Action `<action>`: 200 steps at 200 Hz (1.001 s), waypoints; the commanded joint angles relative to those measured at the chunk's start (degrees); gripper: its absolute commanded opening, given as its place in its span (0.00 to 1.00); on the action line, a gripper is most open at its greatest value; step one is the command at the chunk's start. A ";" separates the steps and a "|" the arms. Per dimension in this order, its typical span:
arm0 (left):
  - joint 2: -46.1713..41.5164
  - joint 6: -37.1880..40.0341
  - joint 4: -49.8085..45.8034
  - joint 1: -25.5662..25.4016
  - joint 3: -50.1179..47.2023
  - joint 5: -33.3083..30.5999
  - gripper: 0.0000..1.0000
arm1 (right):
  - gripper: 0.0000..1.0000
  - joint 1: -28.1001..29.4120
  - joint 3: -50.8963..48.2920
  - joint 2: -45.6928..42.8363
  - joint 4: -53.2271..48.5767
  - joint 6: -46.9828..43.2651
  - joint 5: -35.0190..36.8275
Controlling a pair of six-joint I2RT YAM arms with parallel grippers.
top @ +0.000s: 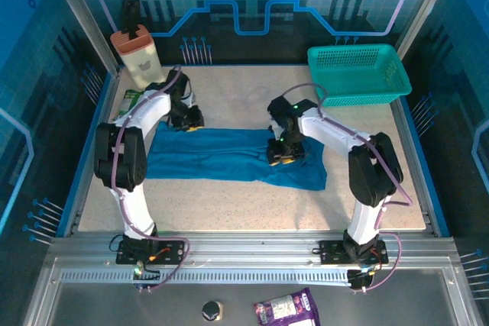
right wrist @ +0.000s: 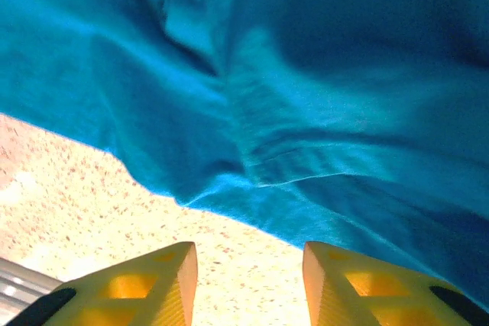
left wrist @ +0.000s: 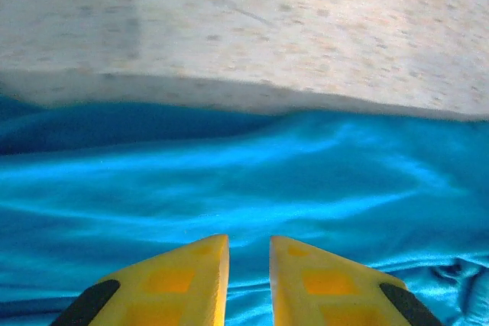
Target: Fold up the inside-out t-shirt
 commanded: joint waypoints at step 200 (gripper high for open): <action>13.62 -17.18 4.62 -33.67 6.94 4.22 0.30 | 0.01 -10.49 -13.27 -5.42 3.15 -2.18 10.56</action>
